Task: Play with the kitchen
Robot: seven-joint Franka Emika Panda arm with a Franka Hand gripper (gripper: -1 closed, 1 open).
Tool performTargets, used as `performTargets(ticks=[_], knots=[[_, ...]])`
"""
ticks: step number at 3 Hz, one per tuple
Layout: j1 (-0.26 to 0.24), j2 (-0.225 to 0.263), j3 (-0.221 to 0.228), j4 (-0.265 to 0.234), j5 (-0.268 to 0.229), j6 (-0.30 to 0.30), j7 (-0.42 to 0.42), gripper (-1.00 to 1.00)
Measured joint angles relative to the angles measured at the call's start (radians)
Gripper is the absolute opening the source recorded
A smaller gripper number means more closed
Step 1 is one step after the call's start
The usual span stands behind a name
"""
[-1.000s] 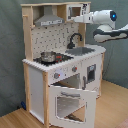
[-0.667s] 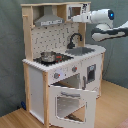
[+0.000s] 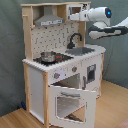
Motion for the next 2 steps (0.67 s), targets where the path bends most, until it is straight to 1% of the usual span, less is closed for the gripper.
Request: performTargets(ticks=[1,2], knots=[[-0.074,0.001,0.063,0.038,0.0,-0.002,0.001,1.0],[-0.121,0.001,0.116,0.068,0.002,-0.012,0.032,1.0]])
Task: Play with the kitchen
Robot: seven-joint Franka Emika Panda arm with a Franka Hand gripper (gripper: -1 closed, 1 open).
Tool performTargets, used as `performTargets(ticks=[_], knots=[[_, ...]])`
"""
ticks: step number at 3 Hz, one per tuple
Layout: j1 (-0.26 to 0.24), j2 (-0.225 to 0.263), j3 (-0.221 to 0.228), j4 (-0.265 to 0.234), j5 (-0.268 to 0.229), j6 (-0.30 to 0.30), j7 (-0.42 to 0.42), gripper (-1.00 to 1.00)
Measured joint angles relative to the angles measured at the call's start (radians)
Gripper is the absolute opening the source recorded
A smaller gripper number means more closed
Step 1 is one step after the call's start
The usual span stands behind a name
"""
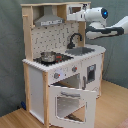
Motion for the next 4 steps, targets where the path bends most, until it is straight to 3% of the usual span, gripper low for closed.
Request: performTargets(ticks=[1,2,4], knots=[[0.0,0.0,0.0,0.0,0.0,0.0,0.001,-1.0],[0.026,-0.043,-0.024,-0.022,0.004,-0.008,0.051,-1.0],[0.175,-0.084,-0.148,-0.113,0.005,-0.008,0.076,-1.0]])
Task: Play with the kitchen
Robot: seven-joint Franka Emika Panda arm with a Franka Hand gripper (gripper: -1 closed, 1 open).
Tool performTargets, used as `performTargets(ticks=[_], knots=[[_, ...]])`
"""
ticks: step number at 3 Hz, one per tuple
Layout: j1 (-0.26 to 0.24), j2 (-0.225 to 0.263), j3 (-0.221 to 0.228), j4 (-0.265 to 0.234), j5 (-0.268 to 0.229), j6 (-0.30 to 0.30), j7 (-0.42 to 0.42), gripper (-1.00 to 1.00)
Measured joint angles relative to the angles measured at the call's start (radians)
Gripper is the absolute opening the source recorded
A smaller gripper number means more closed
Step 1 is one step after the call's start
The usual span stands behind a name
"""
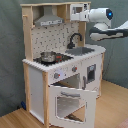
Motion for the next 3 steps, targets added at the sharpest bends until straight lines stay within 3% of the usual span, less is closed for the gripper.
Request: performTargets(ticks=[3], knots=[[0.221,-0.011,-0.175,-0.123,0.0,0.043,-0.017,-1.0]])
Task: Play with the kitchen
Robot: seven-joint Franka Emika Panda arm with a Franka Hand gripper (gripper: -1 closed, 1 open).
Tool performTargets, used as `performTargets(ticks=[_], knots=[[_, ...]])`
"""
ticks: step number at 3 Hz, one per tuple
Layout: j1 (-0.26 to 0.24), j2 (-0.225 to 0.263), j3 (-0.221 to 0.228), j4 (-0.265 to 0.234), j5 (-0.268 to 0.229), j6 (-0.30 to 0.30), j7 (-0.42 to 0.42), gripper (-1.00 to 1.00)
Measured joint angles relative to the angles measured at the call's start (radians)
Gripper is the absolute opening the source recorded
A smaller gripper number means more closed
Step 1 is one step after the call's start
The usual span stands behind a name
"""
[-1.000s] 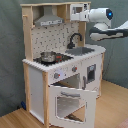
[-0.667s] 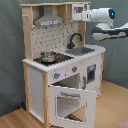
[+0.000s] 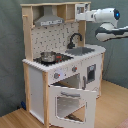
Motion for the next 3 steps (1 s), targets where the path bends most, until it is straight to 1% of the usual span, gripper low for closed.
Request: performTargets(ticks=[3], knots=[[0.215,-0.017,-0.177,-0.114,0.0,0.05,-0.046,-1.0]])
